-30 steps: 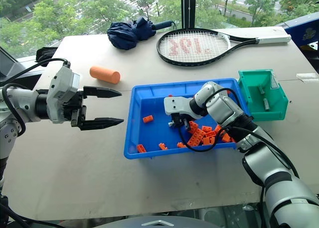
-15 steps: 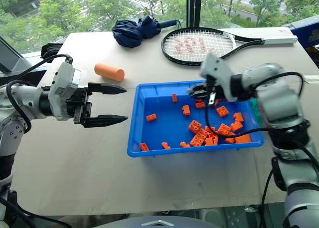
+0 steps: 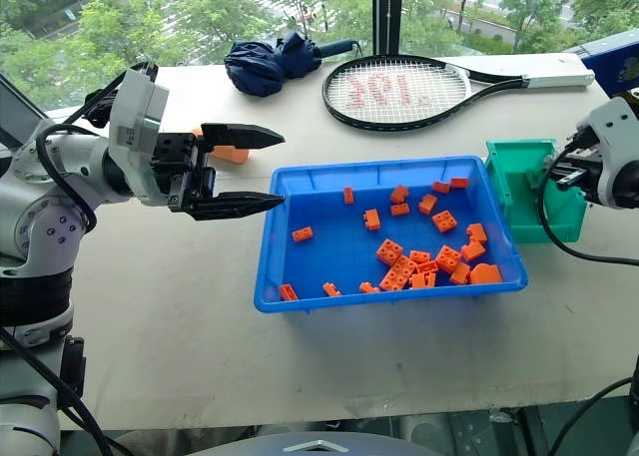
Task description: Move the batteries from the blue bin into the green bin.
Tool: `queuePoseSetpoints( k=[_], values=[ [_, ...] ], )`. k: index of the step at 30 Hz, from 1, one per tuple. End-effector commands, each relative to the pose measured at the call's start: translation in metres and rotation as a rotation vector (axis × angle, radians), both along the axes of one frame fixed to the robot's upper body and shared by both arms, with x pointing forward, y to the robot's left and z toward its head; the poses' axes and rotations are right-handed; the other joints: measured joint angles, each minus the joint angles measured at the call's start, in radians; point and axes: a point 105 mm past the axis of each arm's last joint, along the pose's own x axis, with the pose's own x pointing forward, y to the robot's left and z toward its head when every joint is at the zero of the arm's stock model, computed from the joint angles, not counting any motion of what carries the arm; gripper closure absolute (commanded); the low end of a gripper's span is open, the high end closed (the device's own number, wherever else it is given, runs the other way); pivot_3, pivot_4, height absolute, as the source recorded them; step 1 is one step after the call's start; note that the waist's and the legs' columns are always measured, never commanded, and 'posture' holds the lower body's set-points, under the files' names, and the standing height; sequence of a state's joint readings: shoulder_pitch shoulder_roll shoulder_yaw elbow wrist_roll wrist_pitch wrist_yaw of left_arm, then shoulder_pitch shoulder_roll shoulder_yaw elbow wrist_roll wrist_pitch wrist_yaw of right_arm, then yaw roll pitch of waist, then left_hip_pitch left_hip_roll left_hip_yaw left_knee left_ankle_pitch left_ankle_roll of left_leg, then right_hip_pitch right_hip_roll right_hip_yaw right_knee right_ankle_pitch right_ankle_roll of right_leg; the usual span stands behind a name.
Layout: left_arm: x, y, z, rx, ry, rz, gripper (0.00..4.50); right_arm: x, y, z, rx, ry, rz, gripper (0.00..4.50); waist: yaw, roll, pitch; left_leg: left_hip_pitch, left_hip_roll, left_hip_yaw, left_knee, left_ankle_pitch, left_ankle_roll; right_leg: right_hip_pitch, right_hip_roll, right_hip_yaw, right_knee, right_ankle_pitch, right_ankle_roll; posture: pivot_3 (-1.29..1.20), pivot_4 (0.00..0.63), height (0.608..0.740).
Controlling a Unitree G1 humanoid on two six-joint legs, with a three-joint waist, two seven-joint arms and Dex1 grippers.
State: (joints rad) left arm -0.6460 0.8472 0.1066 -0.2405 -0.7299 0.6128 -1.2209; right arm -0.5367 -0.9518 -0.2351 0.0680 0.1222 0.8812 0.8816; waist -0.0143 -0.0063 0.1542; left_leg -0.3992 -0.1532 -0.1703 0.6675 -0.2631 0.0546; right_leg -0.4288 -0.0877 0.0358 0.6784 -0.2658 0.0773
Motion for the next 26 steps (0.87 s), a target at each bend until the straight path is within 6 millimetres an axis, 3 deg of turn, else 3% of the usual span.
queuePoseSetpoints(
  k=[1,6,7,12,19,26],
  values=[
    [0.0,0.002,0.006,-0.007,-0.034,0.009,0.0,0.001,-0.009,0.014,0.001,-0.096,-0.02,2.6,-0.001,0.0,0.0,0.0,0.0,0.0,0.0,0.0,0.0,0.0,0.0,0.0,0.0,0.0,0.0,0.0,0.15,0.74],
    [0.009,0.016,-0.01,-0.028,-0.001,0.15,0.0,-0.003,-0.007,0.031,0.078,-0.208,0.002,0.21,0.0,0.001,0.0,0.0,0.0,0.001,0.0,0.0,0.0,0.0,0.0,0.001,0.0,0.0,0.0,0.0,0.15,0.74],
    [0.007,0.021,-0.017,-0.008,0.0,0.17,0.0,-0.007,-0.005,0.031,0.094,-0.215,0.028,0.09,0.001,0.001,0.0,0.0,0.0,0.001,0.0,0.0,0.0,0.0,0.0,0.001,0.0,0.0,0.0,0.0,0.15,0.74],
    [0.002,0.058,-0.045,0.008,0.045,0.337,0.0,-0.046,0.005,0.014,0.192,-0.242,0.197,0.09,0.007,0.001,0.0,0.0,0.0,0.0,-0.001,0.0,0.0,0.0,0.0,0.0,0.0,0.0,0.0,0.0,0.15,0.74],
    [-0.016,0.103,-0.104,0.026,0.113,0.573,0.0,-0.122,-0.015,-0.051,0.225,-0.099,0.335,0.09,0.027,0.003,-0.001,0.003,0.0,0.001,-0.001,-0.001,0.001,0.003,0.0,0.001,-0.002,0.0,0.0,0.0,0.15,0.74],
    [-0.03,0.108,-0.149,0.028,0.152,0.631,0.0,-0.137,-0.03,-0.084,0.234,-0.052,0.374,0.09,0.029,0.003,0.0,0.019,0.001,0.004,-0.004,-0.008,0.004,0.02,0.0,0.003,-0.006,0.0,0.0,0.0,0.15,0.74]
  ],
)
